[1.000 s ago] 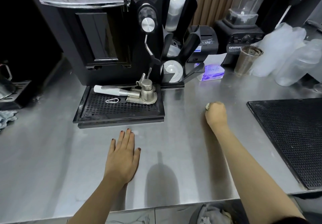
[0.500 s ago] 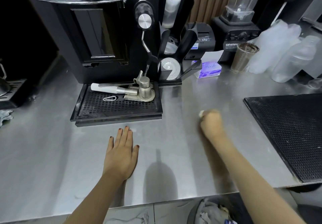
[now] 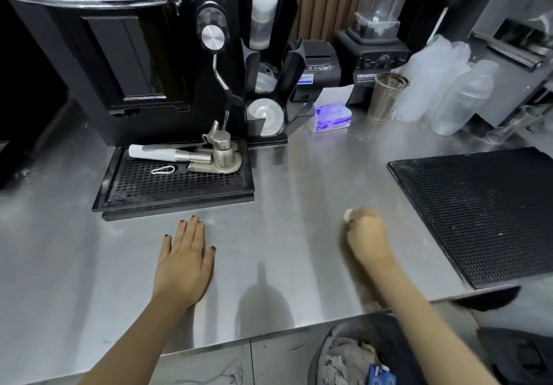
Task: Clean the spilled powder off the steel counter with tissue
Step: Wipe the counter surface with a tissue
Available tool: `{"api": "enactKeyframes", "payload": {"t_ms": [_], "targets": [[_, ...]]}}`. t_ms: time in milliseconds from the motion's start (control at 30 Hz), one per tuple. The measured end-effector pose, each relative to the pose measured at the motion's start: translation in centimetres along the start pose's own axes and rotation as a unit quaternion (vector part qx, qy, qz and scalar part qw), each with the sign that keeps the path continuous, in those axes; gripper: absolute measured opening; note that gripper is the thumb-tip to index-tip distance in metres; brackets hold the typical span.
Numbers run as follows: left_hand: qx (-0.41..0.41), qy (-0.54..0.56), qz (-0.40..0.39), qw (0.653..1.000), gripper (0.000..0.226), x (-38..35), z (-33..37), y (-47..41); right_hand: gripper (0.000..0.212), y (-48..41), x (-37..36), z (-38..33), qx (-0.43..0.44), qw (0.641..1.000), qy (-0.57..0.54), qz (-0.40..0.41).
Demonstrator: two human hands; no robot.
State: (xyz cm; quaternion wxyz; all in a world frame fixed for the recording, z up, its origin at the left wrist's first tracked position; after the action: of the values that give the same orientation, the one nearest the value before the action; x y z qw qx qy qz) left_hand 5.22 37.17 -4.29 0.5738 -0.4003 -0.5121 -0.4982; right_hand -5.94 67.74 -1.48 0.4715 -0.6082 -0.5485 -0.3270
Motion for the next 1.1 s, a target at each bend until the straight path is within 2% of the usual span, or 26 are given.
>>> {"api": "enactKeyframes", "payload": {"t_ms": [67,133,200,300,367,433,500,567,600,700,767,800,900,967,1033,1067,1100], "targets": [[0.001,-0.004,0.000,1.000,0.064,0.1,0.1,0.0,0.016,6.4,-0.4,-3.5,0.086,0.994,-0.053,-0.052],[0.001,0.002,0.002,1.000,0.057,0.0,0.2,0.0,0.017,10.5,0.4,-3.6,0.149,0.985,-0.023,-0.078],[0.000,0.014,0.007,1.000,0.057,0.1,0.2,0.1,0.015,10.3,1.5,0.7,0.063,0.996,0.001,-0.070],[0.000,0.015,0.013,1.000,0.056,0.1,0.3,0.2,0.024,7.7,3.4,7.3,-0.073,0.996,0.033,0.028],[-0.002,0.020,0.019,1.000,0.055,0.3,0.7,0.5,0.023,8.0,4.1,7.1,-0.109,0.992,0.015,0.064],[-0.007,0.028,0.022,0.999,0.055,0.3,1.0,0.7,0.015,9.8,3.3,4.1,-0.074,0.994,0.028,0.079],[-0.016,0.035,0.018,0.999,0.056,0.0,1.4,1.2,0.014,12.1,2.2,1.3,0.002,0.999,0.012,0.039],[-0.026,0.025,0.012,0.999,0.062,-0.4,2.2,2.0,0.014,13.0,1.7,1.5,0.062,0.998,-0.003,0.018],[-0.038,0.018,0.006,0.999,0.068,-0.7,2.8,2.6,0.008,12.8,2.0,2.6,0.059,0.998,-0.002,0.025],[-0.087,0.010,-0.010,0.996,0.084,-1.5,4.9,4.8,0.019,10.6,4.3,7.2,-0.075,0.995,-0.003,0.059],[-0.110,0.007,-0.015,0.994,0.084,-1.8,5.8,6.0,0.012,9.4,5.0,9.1,-0.150,0.986,-0.009,0.069],[-0.115,0.005,-0.013,0.993,0.083,-1.9,5.9,6.2,0.010,9.3,5.1,8.8,-0.156,0.985,-0.001,0.075],[-0.119,-0.002,-0.009,0.993,0.079,-1.7,5.7,6.0,0.015,11.4,3.5,4.4,-0.088,0.994,-0.010,0.060],[-0.119,-0.001,-0.012,0.993,0.077,-1.8,5.7,6.0,0.023,13.9,2.0,0.7,0.013,0.999,-0.027,0.013],[-0.118,0.012,-0.013,0.993,0.077,-1.7,5.9,6.0,0.026,14.8,1.7,0.1,0.083,0.996,-0.027,-0.007],[-0.120,0.015,-0.014,0.993,0.077,-1.6,5.9,6.1,0.023,14.1,2.0,1.3,0.077,0.997,-0.020,-0.007],[-0.123,0.016,-0.016,0.992,0.077,-1.5,6.0,6.2,0.016,13.1,2.4,3.1,0.032,0.999,-0.008,-0.002]]}}
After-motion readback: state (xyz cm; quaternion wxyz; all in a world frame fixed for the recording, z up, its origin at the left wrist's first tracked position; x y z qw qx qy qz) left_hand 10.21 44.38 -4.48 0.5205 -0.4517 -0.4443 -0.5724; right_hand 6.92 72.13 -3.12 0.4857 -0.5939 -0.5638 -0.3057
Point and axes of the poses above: each hand's wrist, its own y-axis away from the middle knuckle, its own x-axis out of the back of the hand, z = x × y, the point moved 3 cm from there along -y, towards the middle knuckle, and after that the axes turned 3 degrees about -x, right-handed, at the moved point
